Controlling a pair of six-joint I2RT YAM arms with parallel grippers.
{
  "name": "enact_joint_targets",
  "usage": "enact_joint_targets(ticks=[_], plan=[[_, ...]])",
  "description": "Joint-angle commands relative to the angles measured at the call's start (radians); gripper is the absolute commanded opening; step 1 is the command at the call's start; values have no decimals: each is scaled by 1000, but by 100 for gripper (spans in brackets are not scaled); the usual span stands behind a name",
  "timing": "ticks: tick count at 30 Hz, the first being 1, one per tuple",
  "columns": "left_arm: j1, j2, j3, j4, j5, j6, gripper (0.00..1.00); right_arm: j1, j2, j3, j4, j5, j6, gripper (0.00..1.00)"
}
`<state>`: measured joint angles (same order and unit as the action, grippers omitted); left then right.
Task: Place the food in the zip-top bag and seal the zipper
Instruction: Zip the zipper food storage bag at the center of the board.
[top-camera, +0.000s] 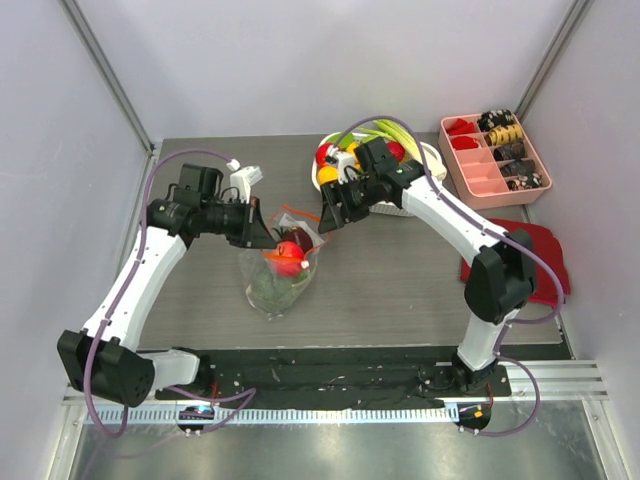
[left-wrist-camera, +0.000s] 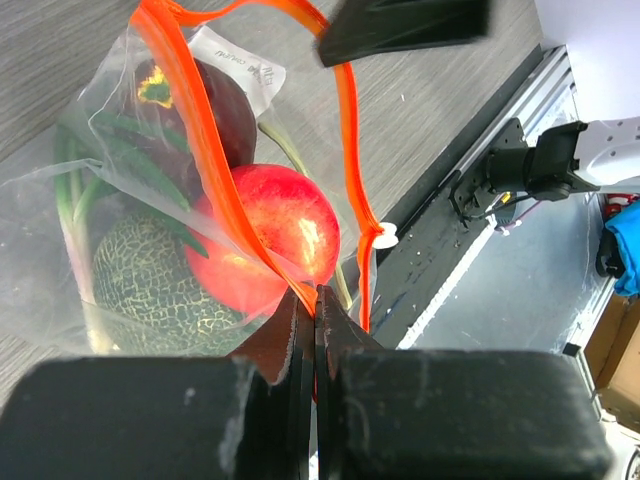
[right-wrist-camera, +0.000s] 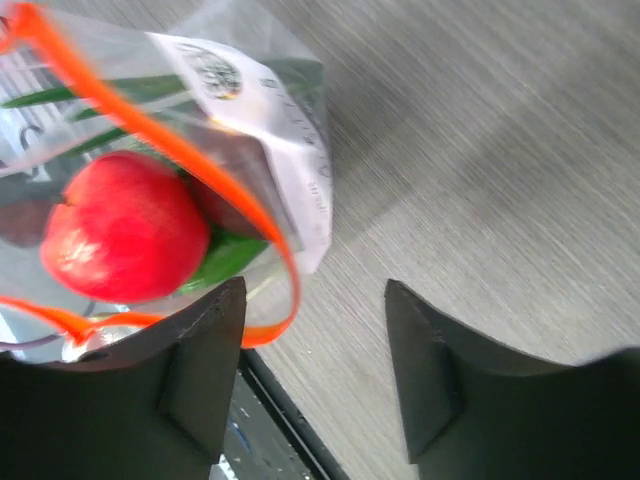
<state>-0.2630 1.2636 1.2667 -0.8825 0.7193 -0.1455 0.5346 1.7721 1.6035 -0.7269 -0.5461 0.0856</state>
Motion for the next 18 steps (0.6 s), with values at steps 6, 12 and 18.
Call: enact_joint_targets(ticks=[6,12,18], plan=[[2,-43,17,-7,-10,44,0,2,9,50,21,-277,36,1],[4,29,98,-12,-86,27,0,4,-228,-160,292,-348,326,1],[-22,149,200,-29,-72,86,3,36,-359,-413,604,-227,630,1]])
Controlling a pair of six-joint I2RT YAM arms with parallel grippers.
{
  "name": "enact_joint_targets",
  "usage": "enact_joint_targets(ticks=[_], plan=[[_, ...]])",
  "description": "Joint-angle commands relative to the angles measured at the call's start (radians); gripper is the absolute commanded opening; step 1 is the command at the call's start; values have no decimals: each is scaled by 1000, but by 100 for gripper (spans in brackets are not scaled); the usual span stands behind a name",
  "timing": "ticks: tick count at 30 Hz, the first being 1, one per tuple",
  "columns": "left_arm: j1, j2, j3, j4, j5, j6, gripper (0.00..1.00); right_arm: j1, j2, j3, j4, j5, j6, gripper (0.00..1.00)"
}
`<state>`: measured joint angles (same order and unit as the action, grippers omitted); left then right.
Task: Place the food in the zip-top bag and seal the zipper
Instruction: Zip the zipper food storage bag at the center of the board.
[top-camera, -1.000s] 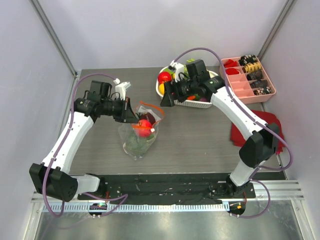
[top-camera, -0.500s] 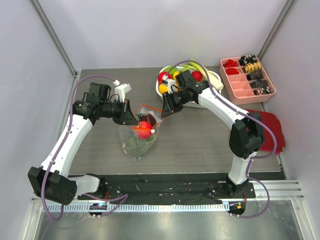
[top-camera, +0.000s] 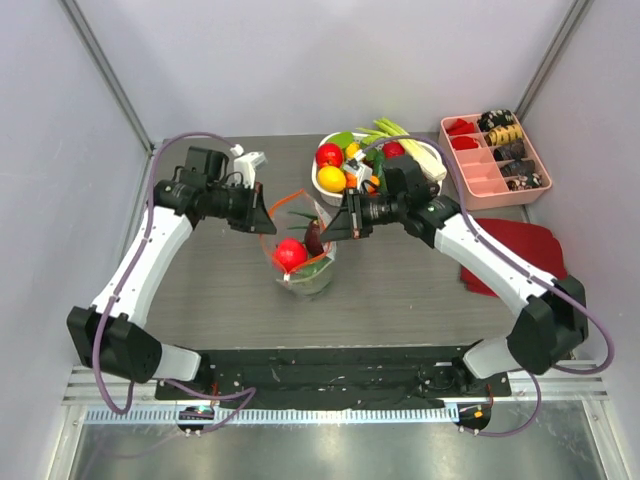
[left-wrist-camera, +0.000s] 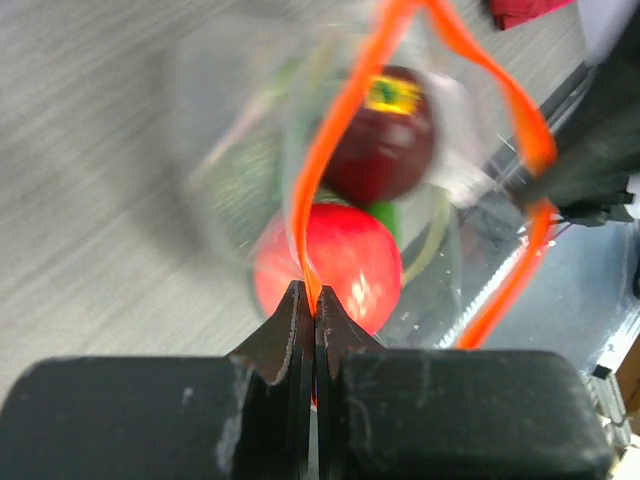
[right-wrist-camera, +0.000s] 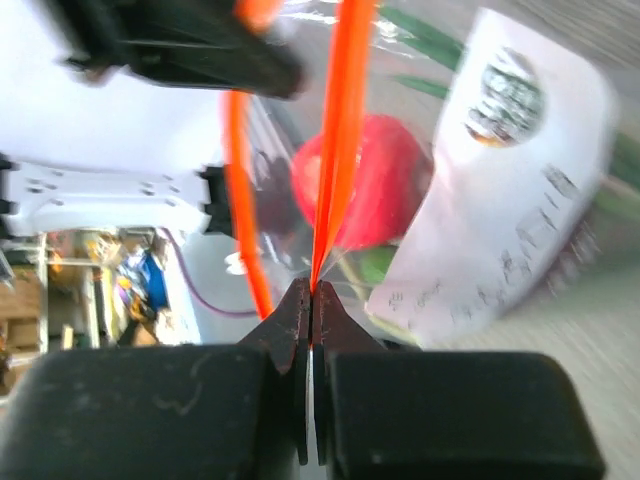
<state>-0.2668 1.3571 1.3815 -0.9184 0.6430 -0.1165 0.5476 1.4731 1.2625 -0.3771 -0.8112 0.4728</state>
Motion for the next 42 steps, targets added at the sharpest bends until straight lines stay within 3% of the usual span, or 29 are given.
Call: enact_joint_targets(ticks=[1,6,12,15,19,22,24,27,28,29,31,32,35,39,42], plan=[[-40,74,105,-17,7,72,2,29,-62,-107,268,47,274,1],[-139,213,238,-94,-16,150,0,38,-70,-221,371,115,434,1],[-218,338,384,-214,9,189,0,40,-77,-224,372,178,461,1],[-250,352,418,-224,-6,222,0,51,-125,-254,519,248,558,1],[-256,367,409,-217,-13,210,1,57,-160,-330,566,329,570,1],[-255,343,378,-223,-22,222,10,54,-188,-423,587,345,601,1],[-235,311,325,-179,-28,209,22,48,-204,-472,612,368,609,1],[-133,157,141,-32,52,121,36,29,-223,-502,653,368,618,1],[-100,101,76,124,78,60,42,19,-223,-508,664,366,618,1],[-71,-32,-78,218,95,11,57,15,-224,-517,681,362,622,1],[-29,-161,-216,388,60,18,67,8,-227,-526,692,354,633,1],[-28,-299,-272,417,13,41,76,5,-231,-532,701,351,633,1],[-25,-523,-465,447,-31,154,87,-8,-241,-535,707,351,644,1],[-26,-696,-625,388,-22,236,90,-14,-238,-535,728,354,658,1],[-35,-734,-667,403,-22,201,85,-15,-238,-542,736,356,665,1]])
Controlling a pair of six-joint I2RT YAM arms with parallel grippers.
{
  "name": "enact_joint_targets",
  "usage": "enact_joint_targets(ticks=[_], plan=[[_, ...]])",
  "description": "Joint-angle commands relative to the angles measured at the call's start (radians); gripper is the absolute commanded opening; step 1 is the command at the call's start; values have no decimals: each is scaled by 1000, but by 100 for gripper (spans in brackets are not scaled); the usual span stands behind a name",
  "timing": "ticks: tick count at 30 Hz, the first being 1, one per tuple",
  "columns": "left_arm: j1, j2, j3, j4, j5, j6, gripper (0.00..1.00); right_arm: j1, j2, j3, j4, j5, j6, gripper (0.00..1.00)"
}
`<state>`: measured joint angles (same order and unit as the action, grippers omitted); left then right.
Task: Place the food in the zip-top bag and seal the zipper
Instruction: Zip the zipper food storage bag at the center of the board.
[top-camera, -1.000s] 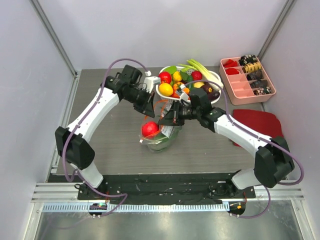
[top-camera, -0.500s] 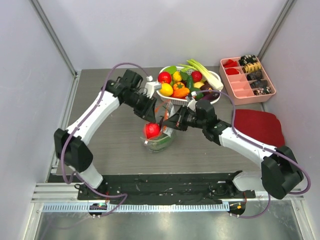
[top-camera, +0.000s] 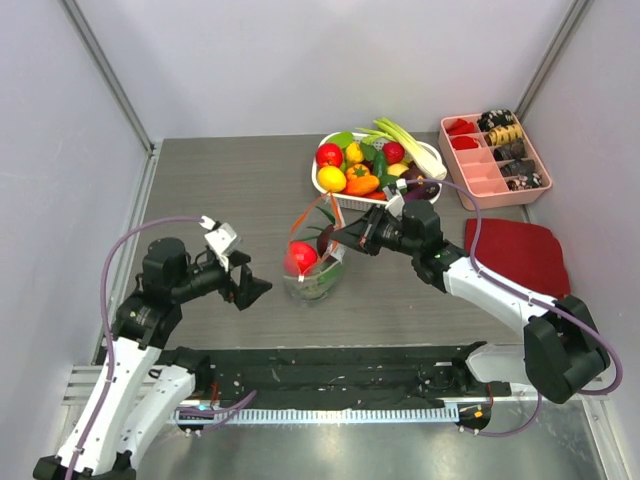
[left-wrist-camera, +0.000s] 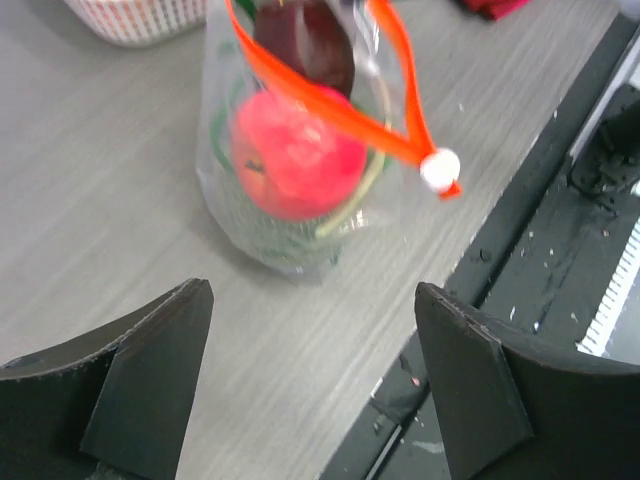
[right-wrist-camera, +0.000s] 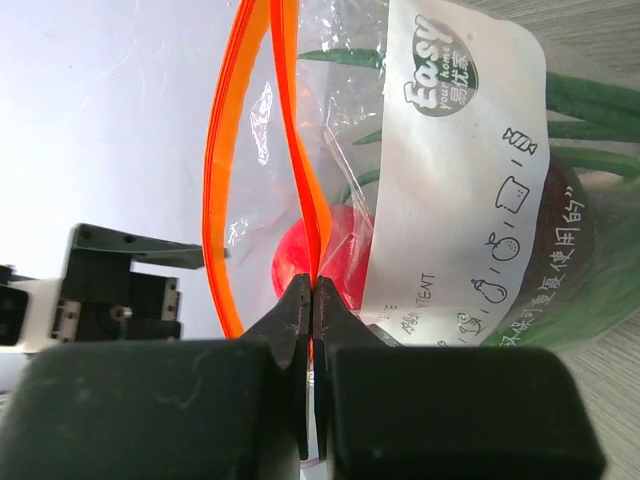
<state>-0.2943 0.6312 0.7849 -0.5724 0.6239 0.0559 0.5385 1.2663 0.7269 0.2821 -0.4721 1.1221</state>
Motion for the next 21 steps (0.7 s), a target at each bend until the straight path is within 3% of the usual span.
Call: enact_joint_targets(ticks=[1,4,11,14,21], plan=[[-14,-5,-88,77,-16,-3,85,-6,-31,-6,77,15,16,1],[-66,25,-107,146,-61,-24,81,-5,-35,-7,68,18,16,1],[-378,-4,-206,348,-353,-50,69,-8,-33,0,51,21,4,1],[-480,-4,-228,417,-487,-39,68,-9,-31,5,51,21,-2,1],[-600,44,-245,568,-668,4,60,-9,-30,6,54,13,-4,1]])
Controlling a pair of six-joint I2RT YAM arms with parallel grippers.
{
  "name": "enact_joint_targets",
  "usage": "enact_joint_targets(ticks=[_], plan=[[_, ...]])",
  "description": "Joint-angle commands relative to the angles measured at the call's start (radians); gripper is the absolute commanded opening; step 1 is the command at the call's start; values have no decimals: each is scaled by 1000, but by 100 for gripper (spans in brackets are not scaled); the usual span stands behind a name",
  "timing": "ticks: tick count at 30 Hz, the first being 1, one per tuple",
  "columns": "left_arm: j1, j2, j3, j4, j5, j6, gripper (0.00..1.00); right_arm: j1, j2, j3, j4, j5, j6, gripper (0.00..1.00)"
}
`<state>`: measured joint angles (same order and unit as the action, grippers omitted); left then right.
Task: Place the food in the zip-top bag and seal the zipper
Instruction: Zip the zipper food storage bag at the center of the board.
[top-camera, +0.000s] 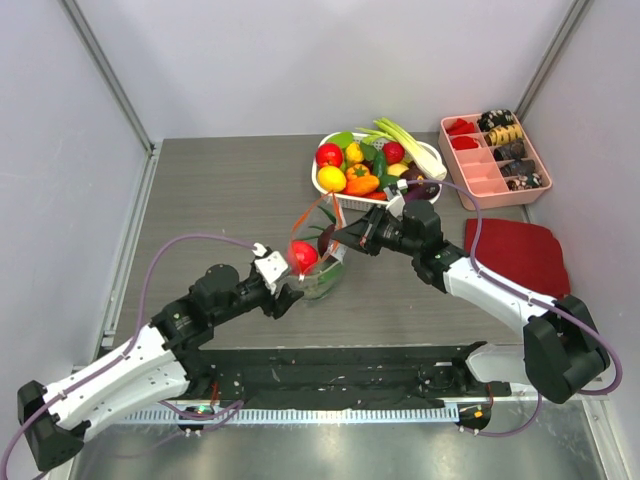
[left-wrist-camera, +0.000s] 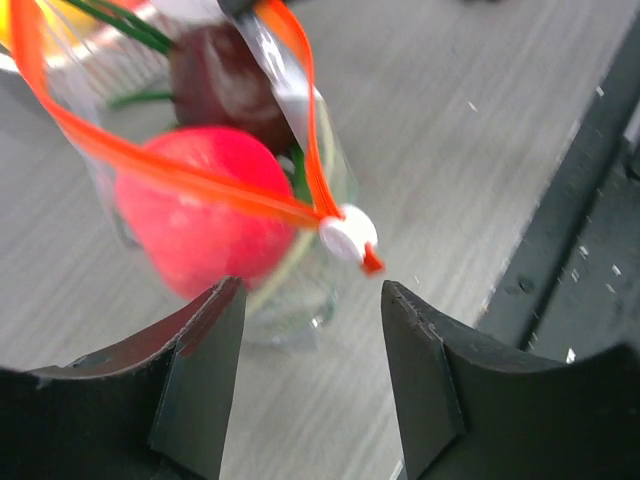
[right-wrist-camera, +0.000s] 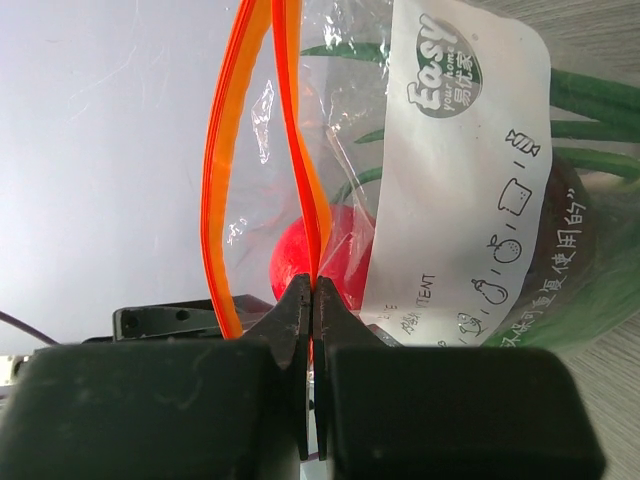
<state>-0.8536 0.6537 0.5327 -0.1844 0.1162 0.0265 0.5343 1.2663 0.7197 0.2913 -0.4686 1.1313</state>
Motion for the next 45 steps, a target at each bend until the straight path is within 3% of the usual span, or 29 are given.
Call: enact_joint_targets(ticks=[1,9,14,17,18,19,21,22,23,27,31,37,42,45], plan=[[-50,27,9,180,-165,47,58,-4,-28,14,45,8,-13,1],[-104,90,19,258,-227,90,45,-5,-36,9,52,5,-10,1],[-104,115,61,270,-266,66,45,-3,-44,-2,55,2,-10,1],[-104,133,82,254,-259,67,23,-4,-48,-5,65,2,-11,1],[-104,135,87,243,-251,70,8,-3,-50,-5,65,-1,-14,1],[-104,132,92,217,-245,75,1,-7,-54,-2,60,1,-21,2],[-104,123,102,192,-231,95,0,-10,-64,1,54,-16,-56,13],[-104,118,107,153,-219,105,0,-14,-74,9,42,-28,-77,28],[-104,109,113,132,-195,118,0,-23,-80,17,25,-39,-103,37],[-101,72,133,60,-135,193,0,-59,-117,133,-186,-138,-457,69],[-84,34,144,7,-67,234,0,-63,-168,224,-391,-209,-853,85],[-41,47,173,-23,20,237,0,4,-191,312,-500,-277,-1357,86],[1,92,200,-21,63,228,0,163,-102,444,-661,-278,-1567,73],[22,103,210,-17,83,227,0,233,-90,429,-663,-240,-1639,70]])
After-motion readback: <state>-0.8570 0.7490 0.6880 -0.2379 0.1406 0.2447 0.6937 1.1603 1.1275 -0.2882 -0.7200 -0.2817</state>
